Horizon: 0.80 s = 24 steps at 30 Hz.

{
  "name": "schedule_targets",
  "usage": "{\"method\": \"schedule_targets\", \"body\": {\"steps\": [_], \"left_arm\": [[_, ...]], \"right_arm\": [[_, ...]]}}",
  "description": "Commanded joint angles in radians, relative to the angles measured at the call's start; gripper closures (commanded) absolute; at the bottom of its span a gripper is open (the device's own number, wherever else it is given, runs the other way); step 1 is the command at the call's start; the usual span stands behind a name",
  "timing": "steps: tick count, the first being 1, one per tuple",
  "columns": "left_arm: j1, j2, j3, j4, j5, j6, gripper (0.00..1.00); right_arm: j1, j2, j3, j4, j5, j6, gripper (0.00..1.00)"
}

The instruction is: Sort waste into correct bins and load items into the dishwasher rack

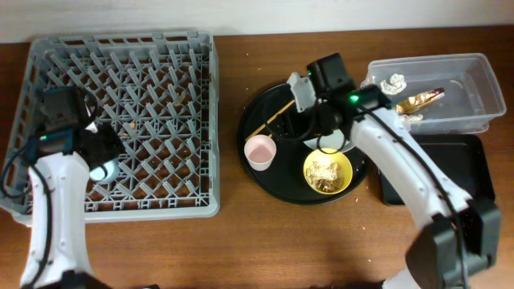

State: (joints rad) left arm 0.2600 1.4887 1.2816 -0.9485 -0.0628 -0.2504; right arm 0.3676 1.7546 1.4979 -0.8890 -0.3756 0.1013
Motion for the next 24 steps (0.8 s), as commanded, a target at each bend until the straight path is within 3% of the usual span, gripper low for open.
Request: {"method": "schedule_targets", "body": {"steps": [1, 3, 5, 7, 9, 11, 13, 16, 18, 19, 21, 24], "left_arm": [[0.002, -0.014, -0.035, -0.046, 0.061, 0.042, 0.82], [0.003, 0.030, -0.125, 0.037, 0.029, 0.035, 0.94], [0.005, 0.076, -0.156, 0.069, -0.146, -0.064, 1.00], [0.005, 0.093, -0.156, 0.134, -0.188, -0.072, 1.00], [0.023, 0.095, -0.156, 0.179, -0.253, -0.071, 0.99], [0.044, 0.097, -0.152, 0.201, -0.193, -0.070, 0.99], [0.043, 0.068, -0.080, 0.069, -0.027, -0.050, 0.69], [0.042, -0.032, -0.035, 0.001, 0.278, 0.006, 0.44], [0.041, -0.053, -0.036, 0.002, 0.640, 0.064, 0.39], [0.027, -0.043, -0.036, 0.002, 0.927, 0.194, 0.34], [-0.029, -0.035, -0.036, 0.035, 1.239, 0.284, 0.24], [-0.175, -0.035, -0.036, 0.149, 1.474, 0.297, 0.14]], "right_arm": [[0.065, 0.121, -0.020, 0.033, 0.023, 0.012, 0.39], [0.076, 0.183, -0.020, 0.049, 0.067, 0.072, 0.52], [0.071, 0.183, -0.020, 0.077, 0.066, 0.073, 0.63], [0.073, 0.198, -0.023, 0.089, 0.076, 0.073, 0.70], [0.071, 0.212, -0.023, 0.064, 0.077, 0.095, 0.93], [0.071, 0.195, -0.023, 0.063, 0.077, 0.098, 0.96], [0.063, 0.122, -0.022, 0.059, 0.077, 0.092, 0.96], [0.038, -0.015, -0.022, 0.041, 0.055, 0.091, 0.96], [0.000, -0.146, -0.022, 0.042, -0.207, 0.007, 0.96], [-0.025, -0.201, -0.022, 0.054, -0.469, -0.095, 0.96], [-0.042, -0.242, -0.022, 0.088, -0.758, -0.154, 0.96], [-0.025, -0.243, -0.022, 0.160, -0.915, -0.153, 0.96]]}}
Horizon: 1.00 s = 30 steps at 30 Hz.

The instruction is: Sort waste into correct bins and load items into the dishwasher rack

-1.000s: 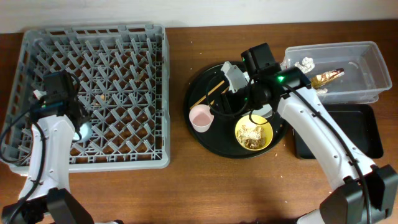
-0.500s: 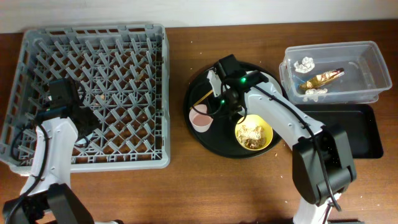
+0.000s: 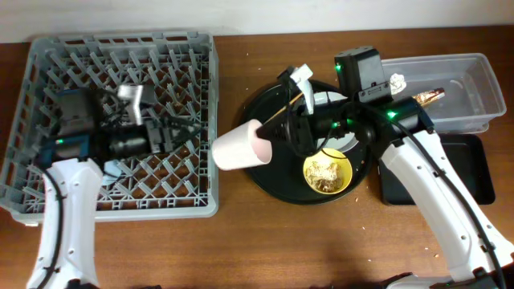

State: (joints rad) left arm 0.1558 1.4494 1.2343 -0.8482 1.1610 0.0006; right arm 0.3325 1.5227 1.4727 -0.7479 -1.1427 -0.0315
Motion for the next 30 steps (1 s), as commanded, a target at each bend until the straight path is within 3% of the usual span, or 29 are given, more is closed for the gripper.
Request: {"method": "schedule_targets", "body": {"steps": [1, 5, 7, 10, 13, 15, 18, 19, 20, 21, 22, 23, 24, 26, 28, 29, 30], "left_arm": [[-0.076, 0.004, 0.011, 0.100, 0.371, 0.046, 0.14], [-0.086, 0.003, 0.012, 0.149, 0.413, -0.004, 0.13], [-0.086, -0.003, 0.012, 0.152, 0.413, -0.020, 0.13], [-0.086, -0.046, 0.014, 0.166, 0.413, -0.023, 0.13], [-0.107, -0.097, 0.014, 0.187, 0.413, -0.023, 0.14], [-0.140, -0.098, 0.014, 0.195, 0.413, -0.023, 0.23], [-0.169, -0.098, 0.014, 0.205, 0.413, -0.023, 0.28], [-0.169, -0.098, 0.014, 0.209, 0.413, -0.023, 0.43], [-0.169, -0.098, 0.014, 0.209, 0.413, -0.023, 0.51], [-0.168, -0.098, 0.014, 0.212, 0.413, -0.023, 0.51], [-0.160, -0.098, 0.014, 0.212, 0.396, -0.023, 0.51], [-0.150, -0.098, 0.014, 0.212, 0.364, -0.023, 0.51], [-0.126, -0.098, 0.014, 0.205, 0.280, -0.033, 0.52], [-0.073, -0.098, 0.014, 0.089, -0.042, -0.087, 0.53], [-0.013, -0.098, 0.031, -0.125, -0.469, -0.159, 0.56], [0.012, -0.098, 0.069, -0.254, -0.748, -0.207, 0.58], [0.018, -0.098, 0.100, -0.321, -0.930, -0.234, 0.58]], "right_arm": [[0.010, -0.011, 0.003, 0.020, -0.148, -0.021, 0.96], [0.010, -0.011, 0.003, 0.022, -0.137, -0.013, 0.96], [0.008, -0.011, 0.003, 0.051, 0.043, 0.090, 0.96], [0.008, -0.010, 0.003, 0.145, 0.157, 0.217, 0.96], [0.033, 0.013, 0.003, 0.293, 0.035, 0.232, 0.96], [0.080, 0.027, 0.003, 0.369, 0.003, 0.232, 0.96], [0.080, 0.029, 0.003, 0.375, 0.006, 0.232, 0.96], [0.080, 0.029, 0.003, 0.370, 0.006, 0.232, 0.94], [0.080, 0.029, 0.003, 0.366, 0.006, 0.232, 0.82], [0.069, 0.029, 0.003, 0.352, 0.014, 0.232, 0.59], [0.048, 0.027, 0.003, 0.334, 0.014, 0.232, 0.51], [0.020, 0.023, 0.003, 0.312, 0.014, 0.232, 0.50], [-0.029, 0.014, 0.003, 0.270, 0.020, 0.232, 0.47], [-0.101, -0.011, 0.003, 0.119, 0.106, 0.232, 0.46], [-0.116, -0.024, 0.003, -0.149, 0.400, 0.231, 0.44], [-0.115, -0.024, 0.003, -0.228, 0.499, 0.231, 0.43], [-0.115, -0.024, 0.003, -0.259, 0.531, 0.227, 0.43]]}}
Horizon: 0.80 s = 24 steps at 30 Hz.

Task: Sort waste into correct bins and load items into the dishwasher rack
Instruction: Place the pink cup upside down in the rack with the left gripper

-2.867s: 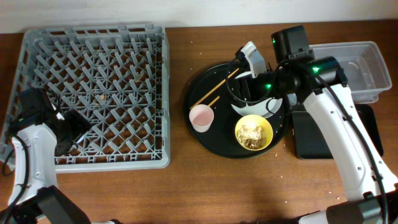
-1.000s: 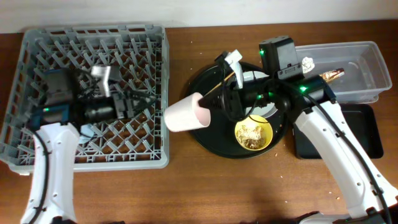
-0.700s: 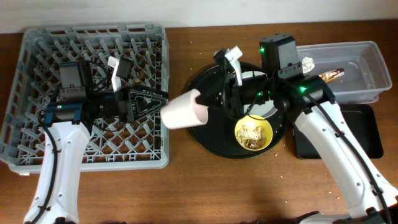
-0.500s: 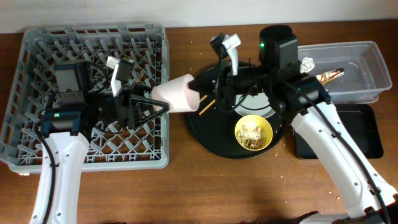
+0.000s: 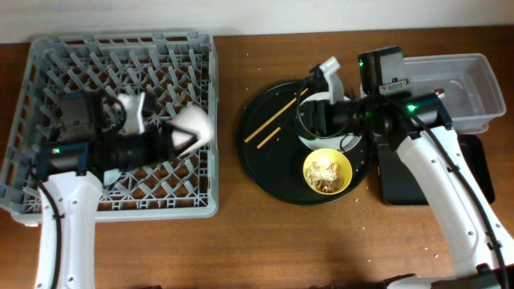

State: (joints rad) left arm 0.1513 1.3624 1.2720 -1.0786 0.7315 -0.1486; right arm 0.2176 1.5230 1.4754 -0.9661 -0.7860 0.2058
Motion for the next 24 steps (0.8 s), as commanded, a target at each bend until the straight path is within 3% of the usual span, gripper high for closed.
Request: {"method": "schedule_targets", "body": {"steps": [1, 4, 9, 14, 16, 18, 20, 22, 24], "left_arm": [[0.022, -0.011, 0.079, -0.130, -0.647, -0.124, 0.58], [0.022, 0.026, 0.079, -0.142, -0.786, -0.143, 0.58], [0.008, 0.212, 0.078, -0.126, -0.702, -0.150, 0.57], [-0.053, 0.309, 0.077, -0.124, -0.752, -0.150, 0.56], [-0.056, 0.332, 0.077, -0.126, -0.758, -0.150, 0.48], [-0.056, 0.332, 0.077, -0.118, -0.756, -0.150, 0.22], [-0.056, 0.332, 0.108, -0.141, -0.753, -0.150, 0.09], [-0.056, 0.332, 0.188, -0.198, -0.742, -0.150, 0.08], [-0.056, 0.332, 0.298, -0.251, -0.649, -0.097, 0.16]], "right_arm": [[0.000, -0.024, 0.000, -0.052, 0.178, -0.024, 0.43], [0.000, -0.024, 0.000, -0.061, 0.197, -0.040, 0.38], [0.000, -0.024, 0.000, -0.071, 0.197, -0.039, 0.36], [0.000, -0.024, 0.000, -0.074, 0.196, -0.032, 0.36], [0.000, -0.024, 0.000, -0.086, 0.196, -0.032, 0.36], [0.000, -0.024, 0.000, -0.093, 0.196, -0.032, 0.36], [0.000, -0.024, 0.000, -0.094, 0.196, -0.032, 0.36], [0.000, -0.024, 0.000, -0.101, 0.197, -0.032, 0.36], [0.000, -0.024, 0.000, -0.105, 0.259, -0.032, 0.36]]}}
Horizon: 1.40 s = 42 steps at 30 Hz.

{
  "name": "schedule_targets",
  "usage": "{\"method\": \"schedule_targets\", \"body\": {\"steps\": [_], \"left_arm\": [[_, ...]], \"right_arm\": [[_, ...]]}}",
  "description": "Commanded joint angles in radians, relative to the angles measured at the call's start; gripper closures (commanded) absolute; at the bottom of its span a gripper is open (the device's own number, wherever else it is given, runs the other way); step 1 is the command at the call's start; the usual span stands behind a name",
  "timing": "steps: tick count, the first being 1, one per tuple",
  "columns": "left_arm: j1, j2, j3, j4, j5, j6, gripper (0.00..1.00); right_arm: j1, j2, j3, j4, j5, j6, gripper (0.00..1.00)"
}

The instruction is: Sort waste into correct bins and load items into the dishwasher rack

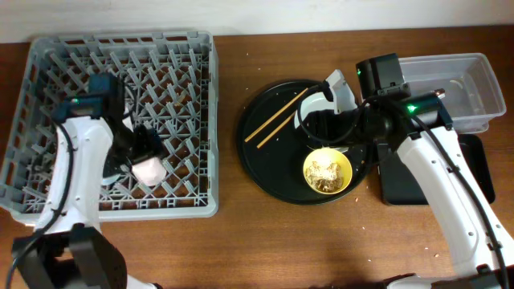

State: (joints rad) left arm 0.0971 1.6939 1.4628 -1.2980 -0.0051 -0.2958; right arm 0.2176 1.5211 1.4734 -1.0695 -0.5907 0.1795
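Note:
The pink cup (pixel 148 170) lies low among the tines of the grey dishwasher rack (pixel 201 120), toward its front middle. My left gripper (pixel 141 155) is right over it and shut on it. On the round black tray (pixel 261 172) lie two wooden chopsticks (pixel 275 120), a yellow bowl (pixel 327 172) with food scraps, and a white-rimmed dish (pixel 321 135) mostly hidden under my right arm. My right gripper (pixel 325 92) hovers over the tray's back right, open with nothing between its fingers.
A clear plastic bin (pixel 474 80) stands at the back right, partly covered by the right arm. A black bin (pixel 426 181) sits in front of it, beside the tray. Bare wooden table lies between rack and tray.
My left gripper has moved the cup from above the rack's right middle down and to the left, into the rack's front middle. The right gripper has stayed over the tray, shifting slightly.
The pink cup stood on the tray beside my right gripper while the left was low in the rack. Then the right held the cup out toward the left gripper. Then the left had it over the rack, and now it sits down among the tines.

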Motion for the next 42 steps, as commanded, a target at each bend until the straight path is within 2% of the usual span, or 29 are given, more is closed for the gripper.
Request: {"method": "schedule_targets", "body": {"steps": [1, 2, 4, 5, 6, 12, 14, 16, 18, 20, 23, 24, 26, 27, 30, 33, 35, 37, 41, 42], "left_arm": [[-0.011, -0.008, 0.204, -0.051, 0.262, 0.195, 0.17], [-0.042, -0.039, 0.255, -0.015, 0.554, 0.416, 0.17], [-0.067, -0.055, 0.255, 0.021, 0.714, 0.501, 0.17], [-0.090, -0.055, 0.254, 0.035, 0.723, 0.504, 0.17], [-0.125, -0.055, 0.253, 0.054, 0.723, 0.504, 0.17], [-0.254, -0.055, 0.253, 0.061, 0.631, 0.503, 0.17], [-0.254, -0.055, 0.253, 0.063, 0.599, 0.465, 0.17], [-0.253, -0.055, 0.253, 0.055, 0.555, 0.465, 0.16], [-0.253, -0.055, 0.253, 0.055, 0.554, 0.465, 0.16], [-0.253, -0.055, 0.253, 0.051, 0.553, 0.465, 0.16], [-0.246, -0.055, 0.253, 0.051, 0.500, 0.466, 0.14], [-0.243, -0.052, 0.253, 0.061, 0.478, 0.466, 0.01], [-0.242, -0.052, 0.253, 0.063, 0.478, 0.466, 0.01], [-0.246, -0.052, 0.253, 0.063, 0.478, 0.466, 0.01], [-0.245, -0.052, 0.253, 0.063, 0.478, 0.466, 0.01], [-0.245, -0.052, 0.253, 0.063, 0.478, 0.466, 0.01], [-0.245, -0.052, 0.253, 0.063, 0.478, 0.466, 0.01], [-0.245, -0.052, 0.253, 0.063, 0.478, 0.466, 0.01], [-0.245, -0.052, 0.253, 0.063, 0.478, 0.466, 0.01], [-0.245, -0.052, 0.253, 0.063, 0.478, 0.466, 0.01]], "right_arm": [[0.000, -0.023, 0.002, -0.010, 0.199, 0.010, 0.36], [0.000, -0.018, 0.002, -0.013, 0.290, 0.017, 0.36], [0.002, 0.013, 0.002, -0.024, 0.290, 0.016, 0.37], [0.018, 0.056, 0.002, 0.000, 0.291, -0.016, 0.37], [0.043, 0.114, 0.002, 0.030, 0.308, -0.018, 0.46], [0.181, 0.402, 0.002, -0.068, 0.436, -0.005, 0.50], [0.234, 0.492, -0.001, -0.073, 0.499, 0.045, 0.56], [0.254, 0.564, -0.005, -0.066, 0.545, 0.102, 0.73], [0.251, 0.567, -0.005, -0.048, 0.555, 0.118, 0.79], [0.244, 0.566, -0.004, -0.040, 0.558, 0.144, 0.96], [0.213, 0.470, -0.003, -0.082, 0.510, 0.132, 0.96], [0.161, 0.386, -0.003, -0.087, 0.415, 0.084, 0.96], [-0.025, 0.223, -0.003, -0.085, 0.185, -0.033, 0.96], [-0.194, 0.152, -0.003, -0.085, 0.058, -0.117, 0.96], [-0.541, 0.156, -0.053, -0.068, -0.240, -0.282, 0.96], [-0.785, 0.156, -0.277, 0.143, -0.539, -0.317, 0.96], [-0.916, 0.156, -0.438, 0.307, -0.723, -0.418, 0.96], [-0.968, 0.156, -0.491, 0.338, -0.780, -0.528, 0.96], [-0.971, 0.156, -0.526, 0.279, -0.842, -0.636, 0.96], [-0.972, 0.156, -0.526, 0.241, -0.896, -0.736, 0.96]]}}
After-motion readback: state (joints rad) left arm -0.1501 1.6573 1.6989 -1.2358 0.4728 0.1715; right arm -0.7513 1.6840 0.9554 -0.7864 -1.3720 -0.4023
